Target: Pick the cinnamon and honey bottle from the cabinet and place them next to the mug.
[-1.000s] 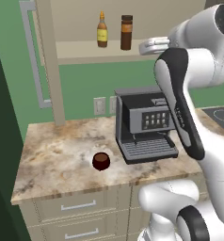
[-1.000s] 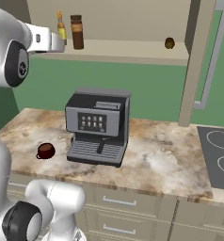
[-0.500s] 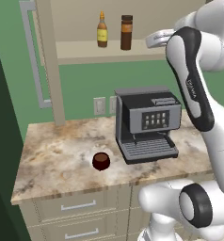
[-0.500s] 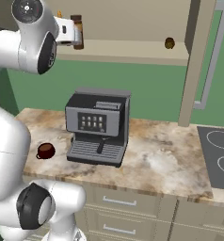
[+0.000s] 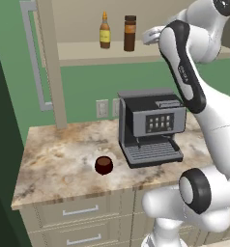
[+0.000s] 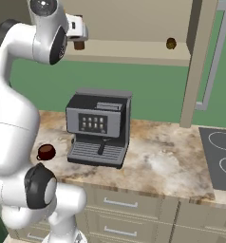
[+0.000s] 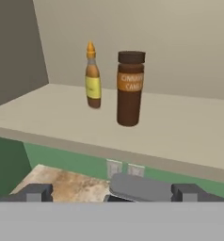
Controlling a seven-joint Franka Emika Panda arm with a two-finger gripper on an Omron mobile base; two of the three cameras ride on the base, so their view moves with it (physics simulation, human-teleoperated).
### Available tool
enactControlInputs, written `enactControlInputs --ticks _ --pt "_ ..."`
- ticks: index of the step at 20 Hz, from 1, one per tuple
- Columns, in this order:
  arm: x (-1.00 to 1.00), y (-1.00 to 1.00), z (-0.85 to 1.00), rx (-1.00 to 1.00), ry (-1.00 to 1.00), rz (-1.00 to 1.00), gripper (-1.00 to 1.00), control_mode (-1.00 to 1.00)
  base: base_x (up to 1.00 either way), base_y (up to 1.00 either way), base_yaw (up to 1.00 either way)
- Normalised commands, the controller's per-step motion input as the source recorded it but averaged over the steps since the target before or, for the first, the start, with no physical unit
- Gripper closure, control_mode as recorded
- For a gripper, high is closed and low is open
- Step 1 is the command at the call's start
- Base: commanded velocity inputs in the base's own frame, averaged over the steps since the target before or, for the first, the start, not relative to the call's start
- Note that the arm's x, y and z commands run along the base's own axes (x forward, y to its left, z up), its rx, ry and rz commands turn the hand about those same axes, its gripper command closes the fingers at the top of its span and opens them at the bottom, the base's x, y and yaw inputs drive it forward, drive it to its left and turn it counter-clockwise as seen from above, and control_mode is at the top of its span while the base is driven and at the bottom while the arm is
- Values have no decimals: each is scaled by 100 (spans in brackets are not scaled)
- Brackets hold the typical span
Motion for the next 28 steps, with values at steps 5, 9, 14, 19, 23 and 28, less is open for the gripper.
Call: enactControlInputs --ticks 5,9,14,19,23,28 --pt "24 34 0 -3 6 -17 -100 -100 0 0 0" --pt "20 32 0 -2 1 -16 -100 -100 0 0 0" --pt "28 9 -1 0 0 -7 -100 -100 0 0 0" --pt "35 0 -2 0 0 0 -100 -100 0 0 0" --pt "32 0 -6 0 0 0 -100 -100 0 0 0" --pt "20 -15 -4 0 0 0 -100 -100 0 0 0"
